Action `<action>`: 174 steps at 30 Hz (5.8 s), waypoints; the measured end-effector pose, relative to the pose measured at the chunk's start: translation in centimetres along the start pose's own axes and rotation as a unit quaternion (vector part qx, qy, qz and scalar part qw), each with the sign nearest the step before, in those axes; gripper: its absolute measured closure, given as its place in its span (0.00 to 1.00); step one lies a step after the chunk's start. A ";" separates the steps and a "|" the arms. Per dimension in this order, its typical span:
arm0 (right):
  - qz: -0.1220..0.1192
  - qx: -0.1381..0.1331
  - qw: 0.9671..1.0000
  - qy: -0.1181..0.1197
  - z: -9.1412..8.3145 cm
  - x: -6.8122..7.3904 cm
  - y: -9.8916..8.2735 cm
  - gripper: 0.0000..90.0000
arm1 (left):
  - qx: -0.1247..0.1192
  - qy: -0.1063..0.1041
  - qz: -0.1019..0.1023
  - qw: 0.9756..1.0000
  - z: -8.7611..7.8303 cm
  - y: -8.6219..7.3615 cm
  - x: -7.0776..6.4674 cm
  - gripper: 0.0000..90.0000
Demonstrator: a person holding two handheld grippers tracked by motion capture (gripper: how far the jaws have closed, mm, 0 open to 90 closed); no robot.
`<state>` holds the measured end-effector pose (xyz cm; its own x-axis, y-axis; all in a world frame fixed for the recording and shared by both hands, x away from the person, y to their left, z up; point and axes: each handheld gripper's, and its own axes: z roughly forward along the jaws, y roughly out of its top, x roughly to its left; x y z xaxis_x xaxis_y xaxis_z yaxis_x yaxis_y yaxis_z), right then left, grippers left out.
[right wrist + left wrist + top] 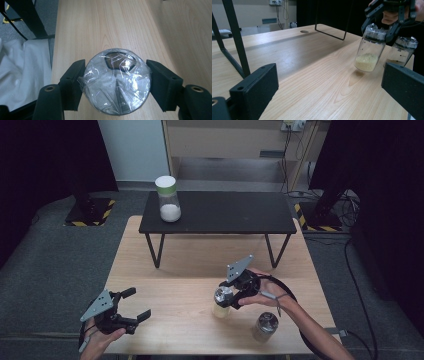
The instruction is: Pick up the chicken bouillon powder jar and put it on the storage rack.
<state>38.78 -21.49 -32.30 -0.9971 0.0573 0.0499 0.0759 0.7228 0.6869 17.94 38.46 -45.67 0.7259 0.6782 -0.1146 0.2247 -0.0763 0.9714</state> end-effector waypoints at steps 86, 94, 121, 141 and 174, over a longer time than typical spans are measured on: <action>0.104 0.007 0.988 -0.110 -12.6 -3.4 15.5 0.39 | -0.010 0.006 -0.009 1.000 -0.3 -0.3 0.2 0.00; 0.128 0.000 0.984 -0.123 -13.2 -5.0 16.7 0.39 | -0.012 0.004 -0.011 1.000 -0.3 -0.3 0.2 0.00; 0.207 -0.008 0.962 -0.179 -12.0 -10.0 18.8 0.39 | -0.017 0.001 -0.015 1.000 -0.4 -0.5 0.4 0.00; 0.222 0.008 0.955 -0.197 -10.2 -12.1 19.6 0.39 | -0.019 -0.001 -0.016 1.000 -0.5 -0.6 0.6 0.00; 0.215 -0.008 0.957 -0.197 -9.5 -12.3 18.4 0.25 | -0.017 -0.002 -0.015 1.000 -0.5 -0.6 0.7 0.00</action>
<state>52.37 -15.41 -13.34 -0.7949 0.6041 0.0559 0.4758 0.5636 0.6753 18.02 39.31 -46.25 0.7219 0.6766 -0.1454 0.2249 -0.0305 0.9739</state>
